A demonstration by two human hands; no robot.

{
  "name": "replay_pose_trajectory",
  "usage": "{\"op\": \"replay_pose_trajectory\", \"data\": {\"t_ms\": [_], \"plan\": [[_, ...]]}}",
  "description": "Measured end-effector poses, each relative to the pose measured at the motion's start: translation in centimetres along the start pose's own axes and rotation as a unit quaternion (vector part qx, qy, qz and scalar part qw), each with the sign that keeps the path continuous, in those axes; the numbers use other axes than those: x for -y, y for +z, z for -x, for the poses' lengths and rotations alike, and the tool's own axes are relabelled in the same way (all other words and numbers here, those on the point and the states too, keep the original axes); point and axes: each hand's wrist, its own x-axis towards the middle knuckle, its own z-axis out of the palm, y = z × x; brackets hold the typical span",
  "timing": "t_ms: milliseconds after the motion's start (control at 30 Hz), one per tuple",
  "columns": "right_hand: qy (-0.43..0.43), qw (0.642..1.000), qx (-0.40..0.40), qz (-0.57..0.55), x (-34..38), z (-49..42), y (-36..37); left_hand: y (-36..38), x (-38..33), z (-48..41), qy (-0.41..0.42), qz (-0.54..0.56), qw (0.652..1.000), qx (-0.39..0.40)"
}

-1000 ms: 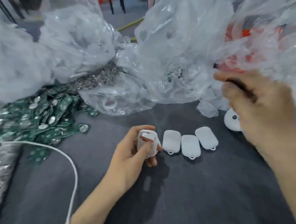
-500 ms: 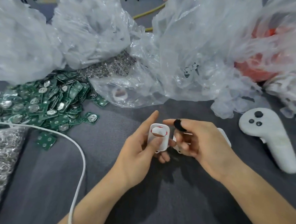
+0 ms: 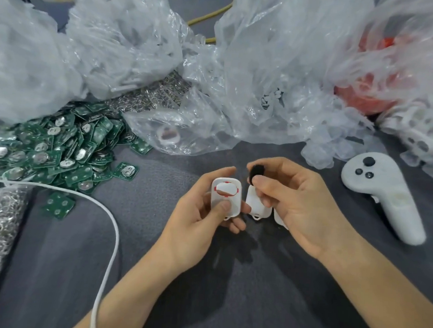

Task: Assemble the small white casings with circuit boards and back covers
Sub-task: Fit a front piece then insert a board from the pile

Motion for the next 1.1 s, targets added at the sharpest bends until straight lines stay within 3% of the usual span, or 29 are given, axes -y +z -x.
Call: {"op": "replay_pose_trajectory", "data": {"t_ms": [167, 267, 333, 400, 433, 500, 533, 567, 700, 900, 967, 1033, 1100], "plan": [[0.060, 0.985, 0.048, -0.154, 0.6, 0.1, 0.1, 0.1, 0.1, 0.0, 0.004, -0.010, 1.000, -0.004], [0.052, 0.973, 0.070, -0.211, 0.9, 0.3, 0.1, 0.3, 0.0, 0.1, 0.007, 0.005, 1.000, -0.001], [0.005, 0.979, 0.073, -0.193, 0.9, 0.5, 0.5, 0.3, 0.0, 0.1, 0.013, -0.002, 1.000, 0.000], [-0.128, 0.991, 0.027, -0.039, 1.0, 0.9, 0.9, 0.3, 0.2, 0.0, 0.010, -0.002, 1.000, -0.005], [-0.236, 0.968, -0.016, 0.083, 1.0, 1.1, 0.9, 0.2, 0.2, 0.0, 0.007, -0.001, 1.000, -0.006], [-0.448, 0.841, -0.075, 0.295, 1.0, 1.4, 0.8, 0.2, 0.3, 0.0, 0.002, -0.001, 1.000, -0.005], [-0.512, 0.782, -0.091, 0.345, 0.9, 1.6, 0.8, 0.2, 0.2, 0.0, 0.003, -0.004, 1.000, -0.003], [-0.545, 0.749, -0.103, 0.362, 0.8, 1.8, 0.9, 0.2, 0.2, 0.0, 0.005, -0.007, 1.000, 0.000], [-0.585, 0.713, -0.124, 0.368, 0.5, 2.0, 1.1, 0.1, 0.0, 0.0, 0.011, -0.018, 1.000, 0.008], [-0.582, 0.716, -0.124, 0.365, 0.5, 2.0, 1.0, 0.2, 0.0, 0.0, 0.011, -0.009, 1.000, 0.004], [-0.564, 0.732, -0.118, 0.363, 0.5, 2.0, 1.1, 0.2, 0.1, 0.0, 0.009, -0.009, 1.000, 0.001], [-0.494, 0.791, -0.106, 0.345, 0.4, 1.9, 1.3, 0.2, 0.1, 0.0, 0.006, -0.011, 1.000, -0.002], [-0.354, 0.884, -0.097, 0.289, 0.1, 1.9, 1.7, 0.3, 0.1, 0.0, 0.004, -0.012, 1.000, -0.004]]}}
